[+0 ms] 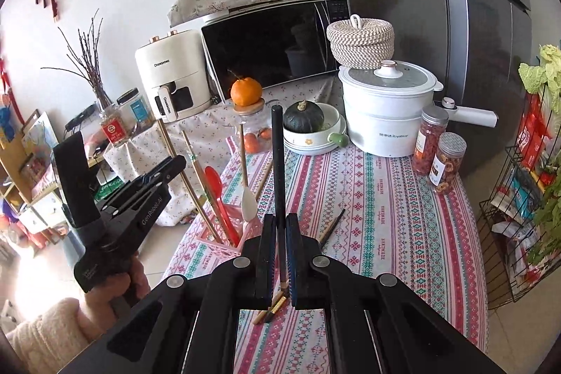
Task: Organize utensils
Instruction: 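Lift both chopsticks upright and drop them into the pink basket, opening both grippers, then grasp the other black chopstick with the right gripper while the left gripper grasps the last wooden chopstick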
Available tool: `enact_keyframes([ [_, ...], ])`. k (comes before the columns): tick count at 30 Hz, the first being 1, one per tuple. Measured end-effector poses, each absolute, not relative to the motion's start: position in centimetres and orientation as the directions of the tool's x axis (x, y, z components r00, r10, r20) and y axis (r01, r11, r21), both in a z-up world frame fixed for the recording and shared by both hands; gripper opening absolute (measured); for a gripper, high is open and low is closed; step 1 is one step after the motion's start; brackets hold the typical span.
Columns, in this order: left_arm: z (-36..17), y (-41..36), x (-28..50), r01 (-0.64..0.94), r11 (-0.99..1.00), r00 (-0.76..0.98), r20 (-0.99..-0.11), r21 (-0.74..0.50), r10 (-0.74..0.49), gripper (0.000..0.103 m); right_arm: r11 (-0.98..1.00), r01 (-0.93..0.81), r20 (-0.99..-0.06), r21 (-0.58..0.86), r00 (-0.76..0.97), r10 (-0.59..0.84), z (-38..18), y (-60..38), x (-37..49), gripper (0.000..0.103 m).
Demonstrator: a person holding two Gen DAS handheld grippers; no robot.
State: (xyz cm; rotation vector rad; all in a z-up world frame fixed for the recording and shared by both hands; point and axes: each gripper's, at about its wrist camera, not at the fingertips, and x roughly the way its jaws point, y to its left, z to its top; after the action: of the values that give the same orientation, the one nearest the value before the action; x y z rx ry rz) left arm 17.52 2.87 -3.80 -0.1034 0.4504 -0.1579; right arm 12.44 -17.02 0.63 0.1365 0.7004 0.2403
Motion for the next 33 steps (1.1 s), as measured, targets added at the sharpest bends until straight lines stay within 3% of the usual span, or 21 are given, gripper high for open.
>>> enact_keyframes([
  [2,-3.8,3.1,17.6,0.133,0.981,0.879,-0.441,-0.142,-0.183,0.031,0.959,-0.180,-0.606,0.218,0.746,0.278,1.2,-16.8,12.4,0.006],
  [4,-3.6,3.3,17.3,0.129,0.981,0.876,-0.447,-0.145,-0.182,0.040,0.955,-0.188,-0.587,0.231,0.755,0.291,1.8,-16.5,12.4,0.006],
  [9,-2.8,4.8,16.4,0.112,0.981,0.864,-0.472,-0.160,-0.176,0.051,0.942,-0.213,-0.542,0.259,0.775,0.324,3.1,-15.3,12.7,0.006],
  [14,-3.6,6.7,15.8,0.070,0.987,0.814,-0.564,-0.145,-0.140,0.061,0.934,-0.237,-0.515,0.269,0.784,0.347,3.5,-13.6,13.6,0.006],
  [24,-5.9,9.7,14.5,0.071,0.996,0.757,-0.647,-0.057,-0.091,0.062,0.931,-0.241,-0.490,0.272,0.798,0.350,2.3,-11.0,16.0,0.006],
  [33,-6.5,10.3,14.8,0.077,0.995,0.727,-0.679,-0.060,-0.097,0.062,0.925,-0.214,-0.575,0.313,0.733,0.364,-1.5,-10.0,18.8,0.006],
])
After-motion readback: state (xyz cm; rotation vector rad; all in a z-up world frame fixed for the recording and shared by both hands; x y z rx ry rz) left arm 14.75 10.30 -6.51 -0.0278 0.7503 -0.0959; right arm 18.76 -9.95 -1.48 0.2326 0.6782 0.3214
